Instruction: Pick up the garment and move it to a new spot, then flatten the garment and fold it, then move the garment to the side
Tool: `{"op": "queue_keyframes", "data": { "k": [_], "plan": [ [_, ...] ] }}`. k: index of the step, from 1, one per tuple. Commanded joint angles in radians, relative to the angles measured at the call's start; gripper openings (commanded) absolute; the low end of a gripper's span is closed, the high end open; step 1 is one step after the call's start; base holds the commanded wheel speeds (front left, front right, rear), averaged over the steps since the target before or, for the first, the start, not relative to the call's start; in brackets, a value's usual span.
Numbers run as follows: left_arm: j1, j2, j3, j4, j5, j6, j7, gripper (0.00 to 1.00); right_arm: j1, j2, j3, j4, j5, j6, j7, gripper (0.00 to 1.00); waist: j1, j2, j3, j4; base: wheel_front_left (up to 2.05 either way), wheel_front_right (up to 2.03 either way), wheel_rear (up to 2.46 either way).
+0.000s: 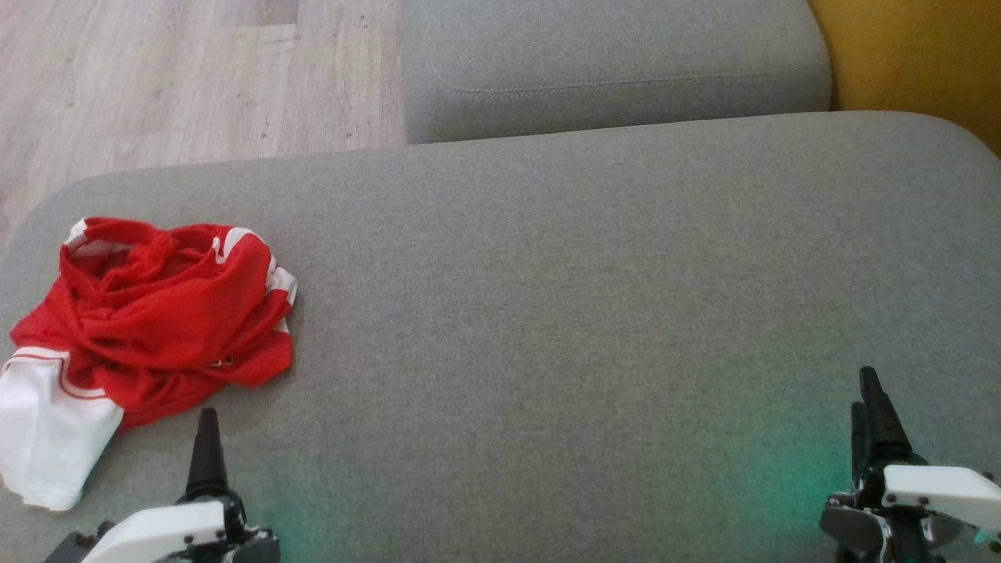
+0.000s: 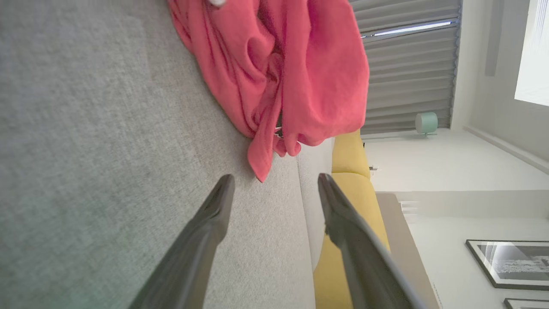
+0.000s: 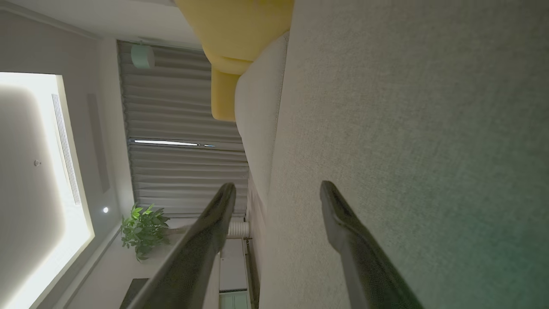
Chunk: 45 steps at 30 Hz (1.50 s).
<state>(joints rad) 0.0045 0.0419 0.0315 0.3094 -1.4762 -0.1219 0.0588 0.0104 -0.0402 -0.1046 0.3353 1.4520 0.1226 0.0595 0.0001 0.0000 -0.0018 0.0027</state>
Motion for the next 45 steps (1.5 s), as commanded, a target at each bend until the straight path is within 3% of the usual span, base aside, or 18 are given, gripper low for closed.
{"op": "queue_keyframes", "data": {
  "k": [1, 16, 45],
  "plan": [
    [-0.043, 0.004, -0.002, -0.044, 0.032, 0.006, -0.009, 1.0, -0.042, -0.004, 0.007, -0.04, -0.031, 0.001, -0.012, 1.0, -0.0001, 0.0, 0.0, 0.0, 0.0, 0.0, 0.0],
    [-0.04, 0.005, -0.059, -0.086, 0.272, 0.053, -0.054, 1.0, -0.036, -0.005, 0.041, -0.087, -0.287, 0.002, -0.056, 1.0, -0.0001, 0.0, -0.007, 0.003, 0.0, 0.0, 0.0],
    [-0.042, 0.006, -0.146, -0.121, 0.635, 0.111, -0.137, 1.0, -0.029, -0.006, 0.101, -0.122, -0.652, 0.004, -0.138, 1.0, -0.0001, 0.0, -0.021, 0.01, 0.0, 0.0, 0.0]
  ]
}}
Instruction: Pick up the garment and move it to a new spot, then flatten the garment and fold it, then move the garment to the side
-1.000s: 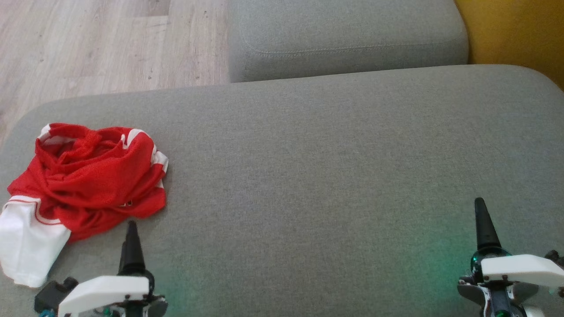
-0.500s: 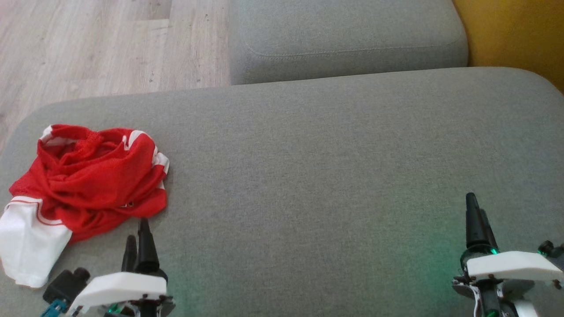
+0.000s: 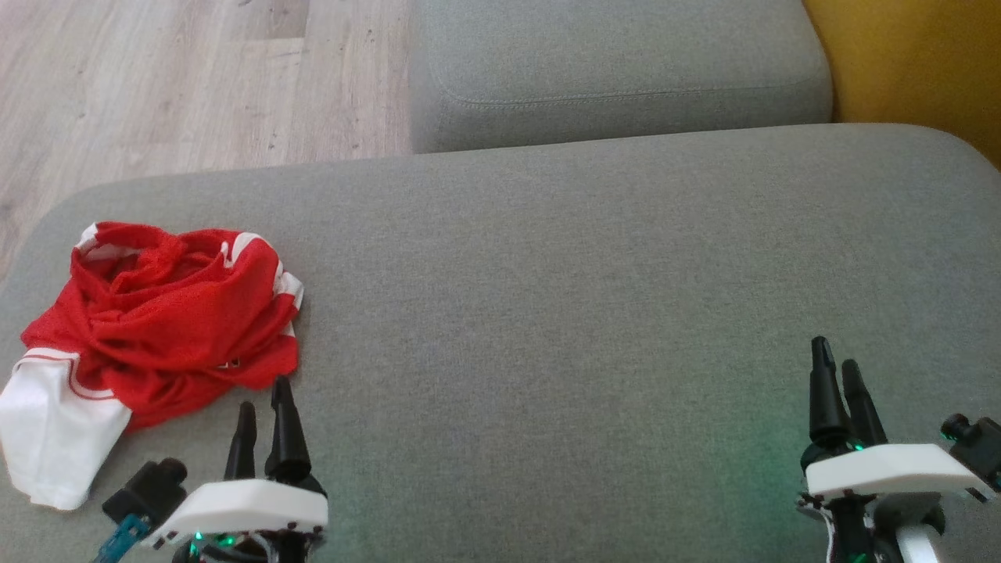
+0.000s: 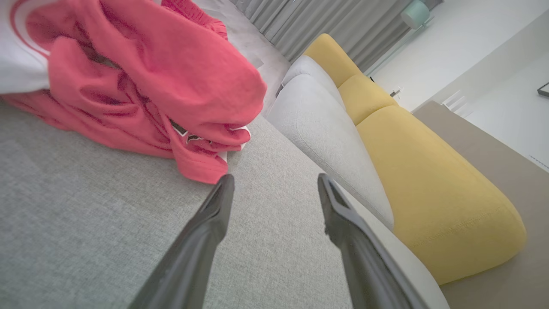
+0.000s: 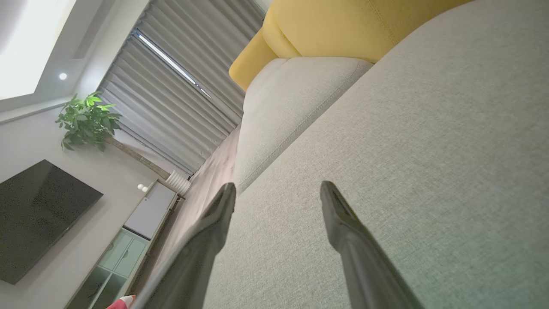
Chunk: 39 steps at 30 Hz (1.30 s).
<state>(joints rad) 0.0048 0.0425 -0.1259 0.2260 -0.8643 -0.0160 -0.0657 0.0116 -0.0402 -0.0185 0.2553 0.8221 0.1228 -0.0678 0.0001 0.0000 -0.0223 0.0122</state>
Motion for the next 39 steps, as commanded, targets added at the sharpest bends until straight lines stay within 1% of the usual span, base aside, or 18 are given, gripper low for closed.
{"op": "queue_keyframes", "data": {
  "k": [1, 19, 23, 24, 25, 26, 27, 31, 36, 39],
  "plan": [
    [-0.042, 0.005, 0.009, -0.038, 0.036, 0.009, -0.015, 1.0, -0.03, -0.006, 0.016, -0.043, -0.035, 0.004, -0.014, 1.0, 0.0, 0.0, -0.001, 0.0, 0.0, 0.0, 0.0],
    [-0.04, 0.006, -0.036, -0.06, 0.249, 0.055, -0.069, 1.0, -0.023, -0.007, 0.048, -0.064, -0.254, 0.005, -0.067, 1.0, -0.0001, 0.0, -0.015, 0.006, 0.0, 0.0, 0.0],
    [-0.037, 0.006, -0.046, -0.062, 0.284, 0.056, -0.077, 1.0, -0.02, -0.008, 0.06, -0.063, -0.292, 0.005, -0.076, 1.0, -0.0001, 0.0, -0.018, 0.006, 0.0, 0.0, 0.0],
    [-0.035, 0.006, -0.052, -0.063, 0.309, 0.057, -0.083, 1.0, -0.02, -0.008, 0.065, -0.064, -0.317, 0.005, -0.082, 1.0, -0.0001, 0.0, -0.02, 0.006, 0.0, 0.0, 0.0],
    [-0.035, 0.006, -0.052, -0.063, 0.309, 0.057, -0.083, 1.0, -0.02, -0.008, 0.065, -0.064, -0.317, 0.005, -0.082, 1.0, -0.0001, 0.0, -0.02, 0.006, 0.0, 0.0, 0.0],
    [-0.034, 0.006, -0.059, -0.063, 0.334, 0.055, -0.089, 1.0, -0.019, -0.008, 0.069, -0.066, -0.342, 0.006, -0.088, 1.0, -0.0001, 0.0, -0.022, 0.006, 0.0, 0.0, 0.0],
    [-0.034, 0.006, -0.059, -0.063, 0.334, 0.055, -0.089, 1.0, -0.019, -0.008, 0.069, -0.066, -0.342, 0.006, -0.088, 1.0, -0.0001, 0.0, -0.022, 0.006, 0.0, 0.0, 0.0],
    [-0.034, 0.006, -0.074, -0.061, 0.391, 0.054, -0.101, 1.0, -0.016, -0.008, 0.075, -0.074, -0.391, 0.006, -0.099, 1.0, -0.0001, 0.0, -0.023, 0.008, 0.0, 0.0, 0.0],
    [-0.032, 0.007, -0.09, -0.07, 0.469, 0.064, -0.119, 1.0, -0.011, -0.008, 0.088, -0.083, -0.468, 0.006, -0.117, 1.0, -0.0001, 0.0, -0.025, 0.012, 0.0, 0.0, 0.0],
    [-0.031, 0.007, -0.093, -0.074, 0.503, 0.079, -0.128, 1.0, -0.009, -0.009, 0.096, -0.082, -0.507, 0.006, -0.126, 1.0, -0.0001, 0.0, -0.028, 0.014, 0.0, 0.0, 0.0]
  ]
}}
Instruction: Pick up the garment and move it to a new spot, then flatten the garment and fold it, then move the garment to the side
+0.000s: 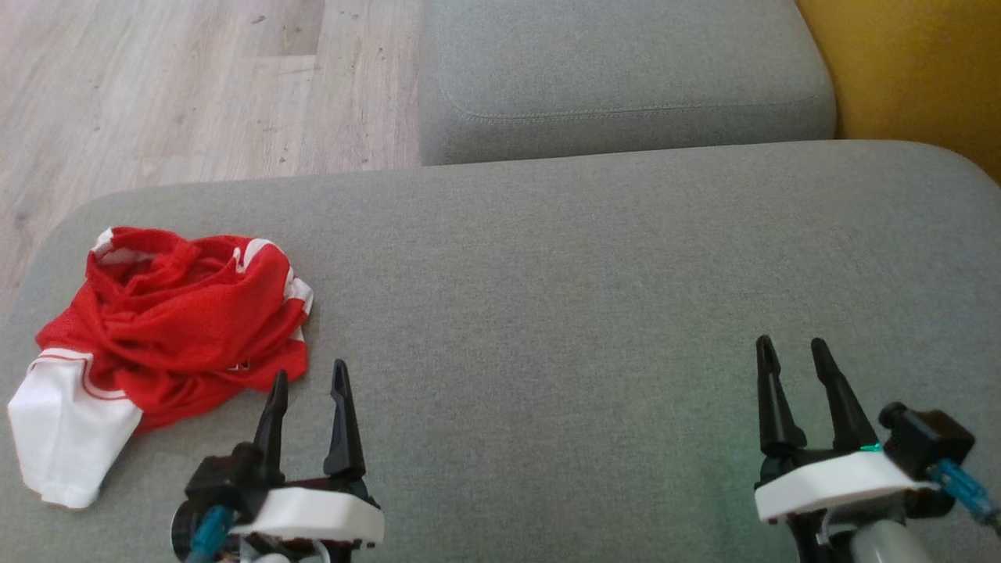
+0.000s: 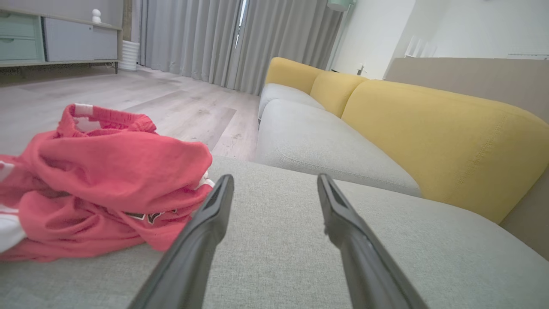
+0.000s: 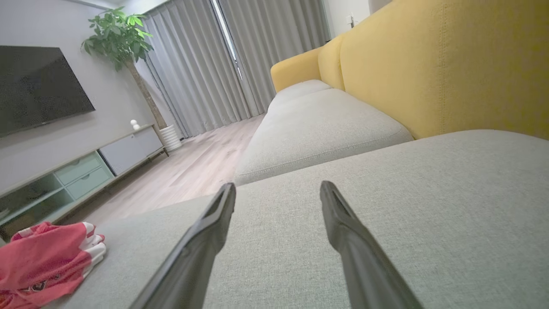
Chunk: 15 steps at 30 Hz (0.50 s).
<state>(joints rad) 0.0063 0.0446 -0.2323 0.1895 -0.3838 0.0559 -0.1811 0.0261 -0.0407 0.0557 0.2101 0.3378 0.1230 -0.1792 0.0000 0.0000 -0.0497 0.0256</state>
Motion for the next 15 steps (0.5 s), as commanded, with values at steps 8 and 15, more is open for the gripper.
{"op": "queue_keyframes", "data": {
  "k": [8, 15],
  "plan": [
    [-0.026, 0.005, 0.013, -0.018, 0.098, 0.059, -0.036, 1.0, -0.016, -0.009, 0.016, 0.003, -0.125, 0.007, -0.038, 1.0, 0.0, 0.0, -0.01, 0.005, 0.0, 0.0, 0.0],
    [-0.022, 0.005, 0.008, -0.002, 0.142, 0.07, -0.057, 1.0, -0.011, -0.009, 0.014, 0.027, -0.195, 0.007, -0.059, 1.0, 0.0, 0.0, -0.017, 0.01, 0.0, 0.0, 0.0]
  ]
}}
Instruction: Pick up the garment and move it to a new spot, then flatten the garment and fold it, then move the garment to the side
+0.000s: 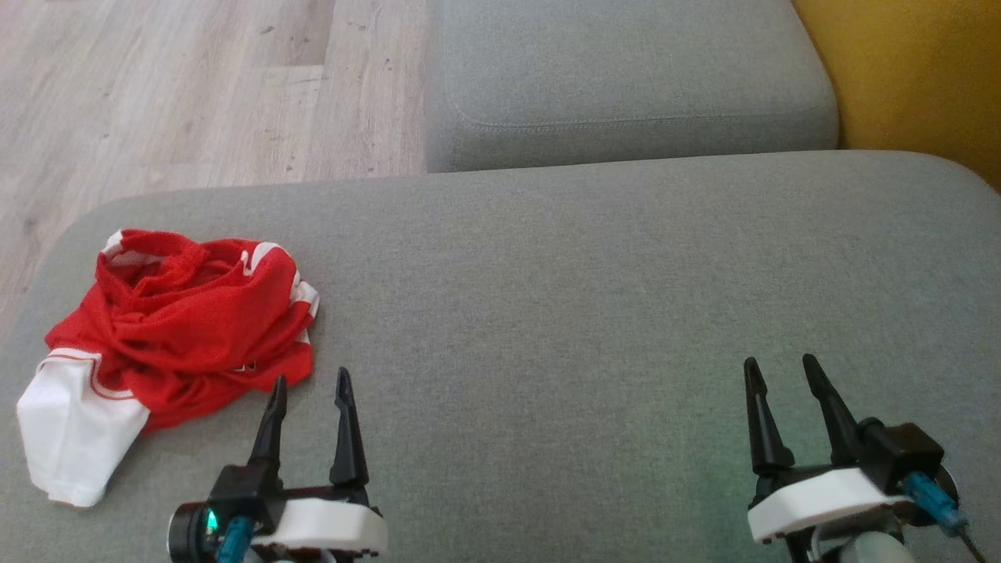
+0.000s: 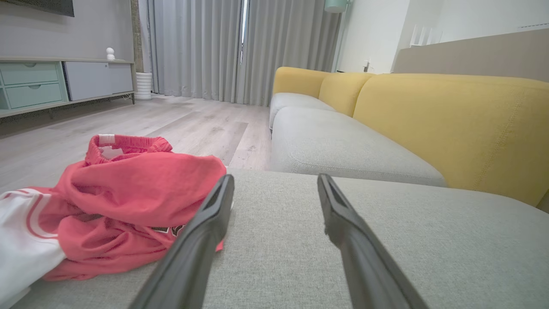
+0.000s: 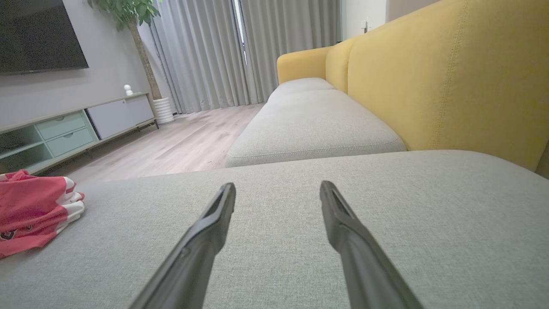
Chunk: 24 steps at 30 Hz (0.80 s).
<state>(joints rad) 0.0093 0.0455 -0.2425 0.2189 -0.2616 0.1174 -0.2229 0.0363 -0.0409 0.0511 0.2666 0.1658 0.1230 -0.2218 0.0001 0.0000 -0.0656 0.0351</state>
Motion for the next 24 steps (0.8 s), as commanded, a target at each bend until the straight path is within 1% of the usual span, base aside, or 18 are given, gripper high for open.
{"op": "queue_keyframes", "data": {
  "k": [1, 4, 8, 18, 21, 24],
  "plan": [
    [-0.024, 0.004, 0.017, -0.03, 0.02, 0.006, -0.018, 1.0, -0.02, -0.009, 0.019, -0.027, -0.035, 0.007, -0.019, 1.0, -0.0001, 0.0, -0.002, 0.001, 0.0, 0.0, 0.0],
    [-0.024, 0.004, 0.012, -0.022, 0.044, 0.001, -0.027, 1.0, -0.017, -0.009, 0.02, -0.017, -0.062, 0.007, -0.028, 1.0, -0.0001, 0.0, -0.005, 0.003, 0.0, 0.0, 0.0],
    [-0.023, 0.005, 0.004, -0.016, 0.085, 0.01, -0.039, 1.0, -0.015, -0.009, 0.025, -0.01, -0.106, 0.008, -0.04, 1.0, -0.0001, 0.0, -0.008, 0.005, 0.0, 0.0, 0.0],
    [-0.021, 0.005, 0.008, 0.002, 0.082, 0.012, -0.039, 1.0, -0.015, -0.009, 0.02, 0.001, -0.109, 0.008, -0.04, 1.0, -0.0001, 0.0, -0.003, 0.003, 0.0, 0.0, 0.0],
    [-0.026, 0.005, 0.005, 0.007, 0.083, 0.011, -0.039, 1.0, -0.012, -0.009, 0.015, 0.0, -0.109, 0.008, -0.04, 1.0, -0.0001, 0.0, 0.002, 0.016, 0.0, 0.0, 0.0],
    [-0.033, 0.005, 0.002, 0.008, 0.085, 0.012, -0.039, 1.0, -0.012, -0.009, 0.011, -0.002, -0.11, 0.008, -0.04, 1.0, -0.0001, 0.0, 0.011, 0.047, 0.0, 0.0, 0.0]
  ]
}}
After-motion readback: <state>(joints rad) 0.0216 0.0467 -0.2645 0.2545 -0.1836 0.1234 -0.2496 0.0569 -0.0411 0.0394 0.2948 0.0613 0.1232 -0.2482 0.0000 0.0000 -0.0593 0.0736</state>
